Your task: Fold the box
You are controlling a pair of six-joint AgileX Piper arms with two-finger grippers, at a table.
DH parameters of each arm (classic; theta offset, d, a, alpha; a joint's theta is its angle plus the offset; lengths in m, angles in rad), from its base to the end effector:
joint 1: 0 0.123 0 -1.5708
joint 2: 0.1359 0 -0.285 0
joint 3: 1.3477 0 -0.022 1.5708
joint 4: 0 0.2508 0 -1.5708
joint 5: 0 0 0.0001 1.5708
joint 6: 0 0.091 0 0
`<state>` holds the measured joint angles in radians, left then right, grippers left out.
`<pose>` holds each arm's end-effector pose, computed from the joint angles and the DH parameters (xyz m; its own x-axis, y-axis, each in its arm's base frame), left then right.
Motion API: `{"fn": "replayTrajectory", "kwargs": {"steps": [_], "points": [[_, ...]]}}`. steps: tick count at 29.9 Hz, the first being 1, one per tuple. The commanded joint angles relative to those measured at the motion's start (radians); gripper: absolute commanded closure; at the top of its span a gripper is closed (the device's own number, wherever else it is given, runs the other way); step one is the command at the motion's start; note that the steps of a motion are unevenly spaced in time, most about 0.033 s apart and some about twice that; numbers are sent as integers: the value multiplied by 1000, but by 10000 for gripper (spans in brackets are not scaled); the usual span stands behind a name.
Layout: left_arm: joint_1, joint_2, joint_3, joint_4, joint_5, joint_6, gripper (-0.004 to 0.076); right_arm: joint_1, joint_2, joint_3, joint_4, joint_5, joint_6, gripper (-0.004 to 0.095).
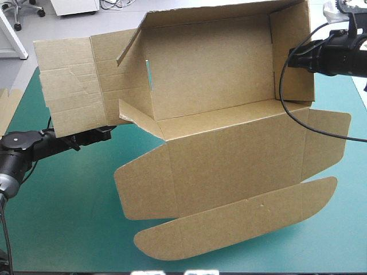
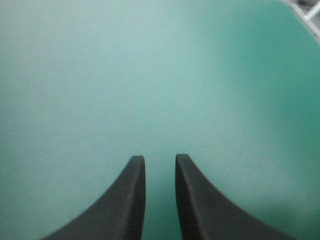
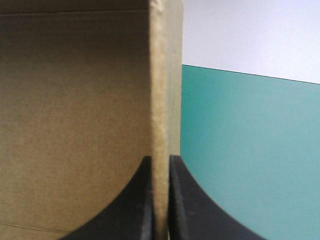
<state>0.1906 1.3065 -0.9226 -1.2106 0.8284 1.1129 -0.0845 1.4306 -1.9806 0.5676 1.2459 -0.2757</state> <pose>0.2688 -0.0121 0.3128 -0.5840 -0.0755 -0.8082 0.4262 0.8189 -0.3845 0.2568 0.0248 0.5336 -0.4955 -0.0227 -0.8683 -0.3974 0.8948 0.2034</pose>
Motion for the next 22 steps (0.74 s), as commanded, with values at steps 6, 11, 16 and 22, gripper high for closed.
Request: {"fn": "replayTrajectory", "kwargs": {"steps": [6,11,16,22], "points": [[-2,37,-34,-412,190,223,568,-7,-34,-22,20,-2,24,911],[-2,93,-85,-417,176,221,568,-7,-35,12,20,-2,20,912],[-2,151,-155,-451,217,226,581,-7,-61,61,31,-2,5,911],[-16,196,-250,-478,372,173,609,-7,-111,67,19,-2,13,911]]}}
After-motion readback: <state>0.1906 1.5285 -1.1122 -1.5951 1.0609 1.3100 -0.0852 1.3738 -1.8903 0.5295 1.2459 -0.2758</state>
